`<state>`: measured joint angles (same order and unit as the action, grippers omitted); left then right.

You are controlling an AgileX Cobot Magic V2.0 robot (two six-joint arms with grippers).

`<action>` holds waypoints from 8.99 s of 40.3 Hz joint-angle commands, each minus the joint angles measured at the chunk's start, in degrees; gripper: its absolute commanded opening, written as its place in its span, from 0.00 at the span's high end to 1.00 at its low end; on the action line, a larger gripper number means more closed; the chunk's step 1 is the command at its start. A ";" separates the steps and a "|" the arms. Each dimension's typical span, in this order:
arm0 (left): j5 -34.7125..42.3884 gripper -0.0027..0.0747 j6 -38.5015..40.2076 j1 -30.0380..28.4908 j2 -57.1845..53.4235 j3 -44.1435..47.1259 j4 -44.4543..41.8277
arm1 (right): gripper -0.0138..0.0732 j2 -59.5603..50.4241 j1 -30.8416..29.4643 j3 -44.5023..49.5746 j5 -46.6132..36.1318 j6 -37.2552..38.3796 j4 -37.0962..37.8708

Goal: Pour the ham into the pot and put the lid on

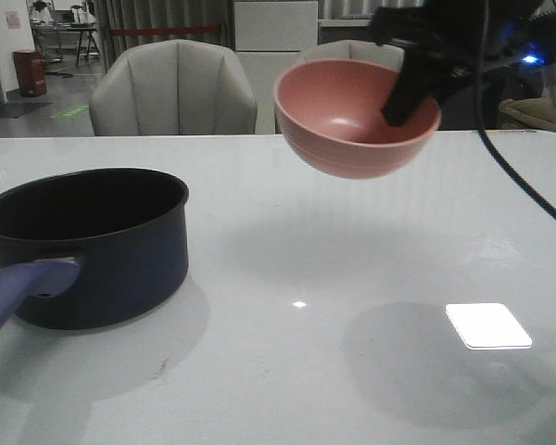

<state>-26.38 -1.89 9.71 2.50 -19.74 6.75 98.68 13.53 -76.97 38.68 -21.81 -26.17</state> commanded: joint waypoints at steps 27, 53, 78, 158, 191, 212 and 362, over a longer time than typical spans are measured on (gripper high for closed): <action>4.04 0.18 0.12 0.47 0.70 -1.36 0.70 | 0.54 7.51 -2.17 1.89 -0.17 3.93 1.74; 4.04 0.18 0.12 0.47 0.70 -1.36 0.70 | 0.38 -11.91 -1.30 4.86 -4.04 1.61 7.72; 5.65 0.18 0.12 0.47 0.70 -1.36 0.70 | 0.38 -50.37 7.81 38.56 -35.41 1.55 4.67; -10.51 0.09 19.23 -17.53 60.91 -28.23 -7.59 | 0.66 -82.85 8.00 67.07 -35.91 1.55 4.05; -22.01 0.09 18.83 -21.76 91.15 -45.36 -5.52 | 0.66 -82.85 8.00 67.07 -35.91 1.55 4.05; -26.11 0.09 17.68 -23.54 98.68 -50.05 -4.85 | 0.66 -82.85 8.00 67.07 -35.91 1.55 4.05; -46.29 0.39 -1.88 9.61 95.34 -80.56 -1.03 | 0.66 -82.85 8.00 67.07 -35.91 1.55 4.05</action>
<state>-70.98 -3.55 18.96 104.47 -100.15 5.01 15.41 21.45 -8.34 7.19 -19.98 -21.78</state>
